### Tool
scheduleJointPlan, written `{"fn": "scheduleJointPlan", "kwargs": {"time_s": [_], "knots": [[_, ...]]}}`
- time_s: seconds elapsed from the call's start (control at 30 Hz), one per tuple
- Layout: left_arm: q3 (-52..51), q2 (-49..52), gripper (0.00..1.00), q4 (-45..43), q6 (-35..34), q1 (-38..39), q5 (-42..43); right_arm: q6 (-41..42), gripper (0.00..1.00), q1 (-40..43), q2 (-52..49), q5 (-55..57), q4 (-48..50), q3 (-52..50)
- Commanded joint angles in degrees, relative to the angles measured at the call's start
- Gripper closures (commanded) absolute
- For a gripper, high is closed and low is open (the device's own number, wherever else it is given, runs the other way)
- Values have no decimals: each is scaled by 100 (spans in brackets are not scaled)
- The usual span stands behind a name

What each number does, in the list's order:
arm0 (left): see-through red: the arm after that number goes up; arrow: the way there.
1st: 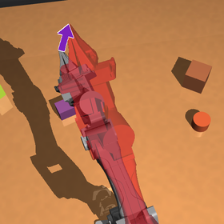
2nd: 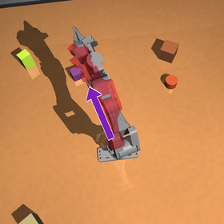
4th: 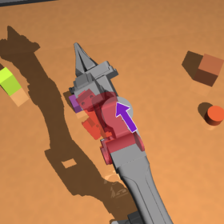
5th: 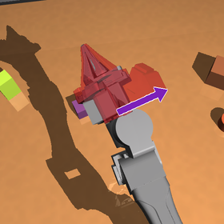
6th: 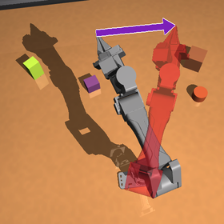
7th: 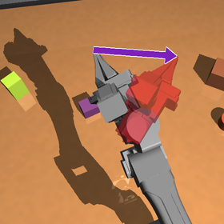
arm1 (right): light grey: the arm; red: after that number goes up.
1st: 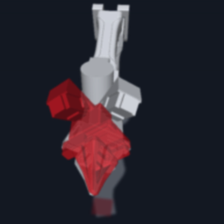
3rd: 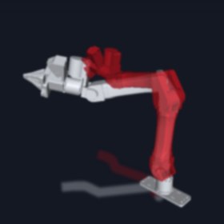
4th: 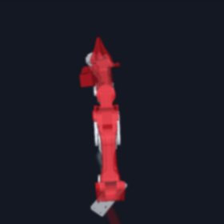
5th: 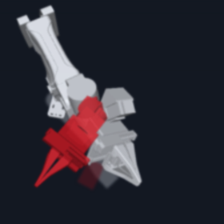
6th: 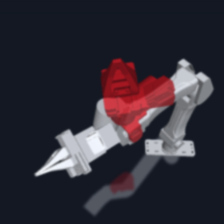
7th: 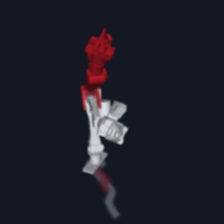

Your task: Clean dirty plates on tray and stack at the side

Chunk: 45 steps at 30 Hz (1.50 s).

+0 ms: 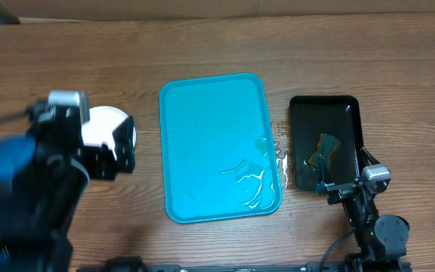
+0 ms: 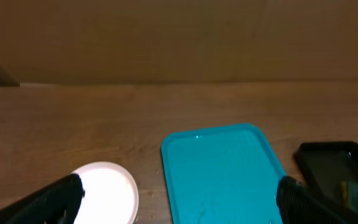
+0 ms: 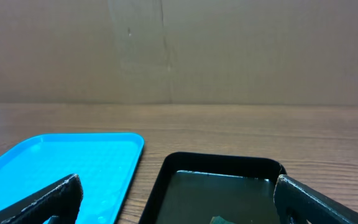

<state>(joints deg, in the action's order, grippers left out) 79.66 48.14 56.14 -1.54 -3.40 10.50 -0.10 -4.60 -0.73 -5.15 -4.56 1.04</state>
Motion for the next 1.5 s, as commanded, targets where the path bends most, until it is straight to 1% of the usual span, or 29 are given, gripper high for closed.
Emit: {"fn": "scheduleJointPlan", "kwargs": {"time_s": [0.0,0.13,0.2,0.33,0.53,0.73,0.93,1.03,1.1,1.23,1.47], "knots": [[-1408,-761,0,-780,-634,11,11,-35,0,-26,57,4,26,-59],[-3008,-1770,0,-2164,-684,13,380,-35,0,-26,57,4,26,-59],[-3661,-2151,0,-2717,-684,11,564,-35,0,-26,57,4,26,-59],[-5016,-2951,0,-3976,-682,33,715,-35,0,-26,57,4,26,-59],[-6461,-4041,0,-5132,-551,238,590,-35,0,-26,57,4,26,-59],[-7342,-4804,0,-5519,-553,273,149,-35,0,-26,57,4,26,-59],[-7949,-4798,0,-6072,-529,367,-170,-35,0,-26,57,4,26,-59],[-7941,-4798,0,-5880,-529,461,-516,-35,0,-26,57,4,26,-59],[-7938,-4795,0,-5803,-529,466,-514,-35,0,-26,57,4,26,-59],[-7938,-4791,0,-5241,-529,455,-514,-35,0,-26,57,4,26,-59],[-7938,-4745,0,-5211,-529,455,-538,-35,0,-26,57,4,26,-59]]}}
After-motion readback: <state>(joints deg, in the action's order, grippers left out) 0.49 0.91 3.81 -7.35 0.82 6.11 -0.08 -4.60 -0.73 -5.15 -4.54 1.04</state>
